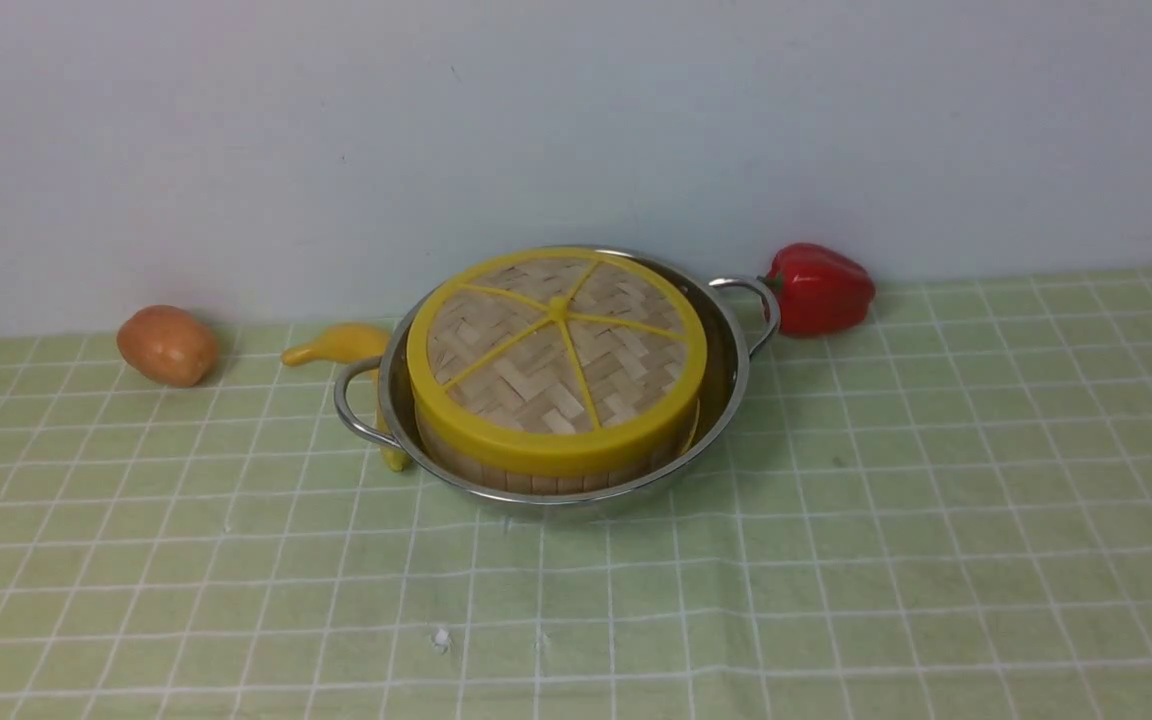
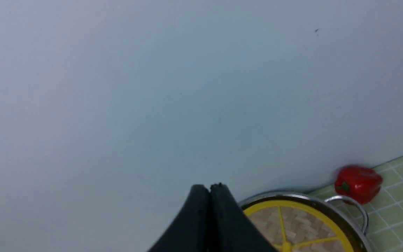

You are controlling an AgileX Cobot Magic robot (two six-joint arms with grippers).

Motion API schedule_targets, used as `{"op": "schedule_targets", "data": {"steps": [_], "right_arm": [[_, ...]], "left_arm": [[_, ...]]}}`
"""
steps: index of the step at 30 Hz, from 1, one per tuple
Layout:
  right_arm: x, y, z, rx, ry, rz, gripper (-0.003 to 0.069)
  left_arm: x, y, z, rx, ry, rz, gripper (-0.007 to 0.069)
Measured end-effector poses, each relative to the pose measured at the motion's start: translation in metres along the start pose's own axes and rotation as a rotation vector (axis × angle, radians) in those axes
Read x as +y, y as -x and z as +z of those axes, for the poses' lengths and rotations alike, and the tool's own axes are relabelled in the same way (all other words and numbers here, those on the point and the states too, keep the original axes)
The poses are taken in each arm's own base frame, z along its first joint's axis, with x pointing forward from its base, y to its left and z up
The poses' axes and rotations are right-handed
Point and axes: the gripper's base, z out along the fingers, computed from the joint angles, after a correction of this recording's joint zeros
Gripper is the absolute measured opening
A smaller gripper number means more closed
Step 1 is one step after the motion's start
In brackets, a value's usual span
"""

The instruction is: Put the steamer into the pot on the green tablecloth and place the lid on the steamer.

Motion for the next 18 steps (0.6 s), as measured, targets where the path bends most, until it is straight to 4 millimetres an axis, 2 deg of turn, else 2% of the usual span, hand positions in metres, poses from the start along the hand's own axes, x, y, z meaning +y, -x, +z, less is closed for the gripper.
{"op": "schedule_targets", "data": {"steps": [2, 6, 9, 11, 12, 13, 14, 15, 16, 17, 18], "right_arm": [[0.003, -0.023, 0.000, 0.007, 0.014, 0.005, 0.0144], [0.010, -0.061, 0.001, 0.000, 0.046, 0.025, 0.0133], [0.015, -0.088, 0.001, -0.025, 0.069, 0.047, 0.0130], [0.016, -0.098, 0.000, -0.063, 0.075, 0.056, 0.0127], [0.016, -0.100, 0.000, -0.071, 0.076, 0.057, 0.0125], [0.017, -0.106, 0.000, -0.088, 0.077, 0.059, 0.0117], [0.018, -0.115, 0.002, -0.104, 0.078, 0.059, 0.0096], [0.018, -0.115, 0.001, -0.108, 0.077, 0.059, 0.0094], [0.019, -0.121, 0.004, -0.101, 0.079, 0.060, 0.0073], [0.019, -0.122, 0.004, -0.099, 0.079, 0.062, 0.0073], [0.020, -0.125, 0.005, -0.090, 0.085, 0.078, 0.0059]], "left_arm": [[0.003, -0.020, -0.013, 0.037, -0.004, 0.014, -0.0023], [-0.005, -0.073, -0.013, 0.086, -0.038, 0.044, -0.0023], [-0.016, -0.131, -0.009, 0.082, -0.095, 0.045, -0.0023], [-0.025, -0.165, -0.003, 0.083, -0.134, 0.042, -0.0023], [-0.026, -0.173, -0.006, 0.075, -0.142, 0.037, -0.0023], [-0.031, -0.194, -0.004, 0.066, -0.167, 0.027, -0.0023], [-0.038, -0.234, -0.002, 0.087, -0.200, 0.018, -0.0023], [-0.038, -0.234, -0.002, 0.080, -0.203, 0.014, -0.0023], [-0.043, -0.262, -0.002, 0.087, -0.226, -0.002, -0.0023], [-0.043, -0.265, -0.002, 0.087, -0.229, -0.005, -0.0023], [-0.046, -0.283, -0.005, 0.065, -0.250, -0.033, -0.0023]]}}
